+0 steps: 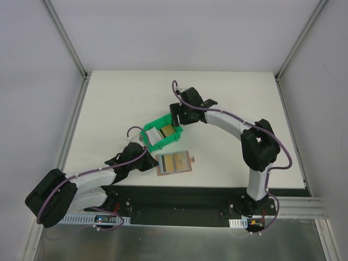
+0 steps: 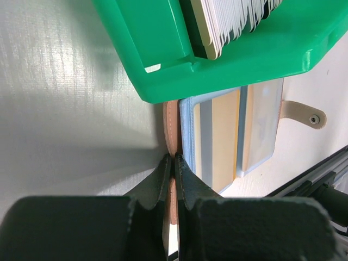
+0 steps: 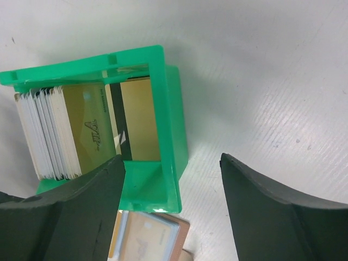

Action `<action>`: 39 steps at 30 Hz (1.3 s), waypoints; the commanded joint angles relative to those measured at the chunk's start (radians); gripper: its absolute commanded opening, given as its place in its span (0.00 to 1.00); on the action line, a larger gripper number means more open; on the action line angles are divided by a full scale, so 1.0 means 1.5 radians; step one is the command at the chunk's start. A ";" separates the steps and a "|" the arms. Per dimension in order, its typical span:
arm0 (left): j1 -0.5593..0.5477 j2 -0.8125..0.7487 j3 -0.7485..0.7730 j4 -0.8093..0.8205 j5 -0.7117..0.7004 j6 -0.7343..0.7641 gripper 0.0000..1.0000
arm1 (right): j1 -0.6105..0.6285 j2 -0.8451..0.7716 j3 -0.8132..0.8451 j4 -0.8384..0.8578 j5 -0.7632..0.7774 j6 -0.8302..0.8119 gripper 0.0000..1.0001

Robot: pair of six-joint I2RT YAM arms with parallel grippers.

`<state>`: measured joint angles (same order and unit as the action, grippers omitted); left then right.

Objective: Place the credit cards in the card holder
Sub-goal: Move the storage box to the center of the board.

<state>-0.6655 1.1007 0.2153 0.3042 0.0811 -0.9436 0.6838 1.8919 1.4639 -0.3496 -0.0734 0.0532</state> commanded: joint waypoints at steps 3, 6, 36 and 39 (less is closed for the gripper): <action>0.004 -0.017 -0.007 -0.044 -0.020 0.026 0.00 | -0.004 0.023 0.059 -0.052 0.025 -0.058 0.74; 0.004 -0.019 -0.006 -0.045 -0.020 0.029 0.00 | -0.006 0.032 0.062 -0.057 0.041 -0.073 0.74; 0.004 0.008 0.007 -0.043 -0.012 0.038 0.00 | -0.087 -0.016 -0.026 -0.048 0.097 -0.098 0.74; 0.004 0.013 0.009 -0.038 -0.008 0.040 0.00 | -0.099 -0.026 -0.043 -0.041 0.088 -0.098 0.75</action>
<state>-0.6655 1.0943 0.2180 0.2909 0.0750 -0.9230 0.5606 1.9316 1.4246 -0.4152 0.0280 -0.0723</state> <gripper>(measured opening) 0.006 0.743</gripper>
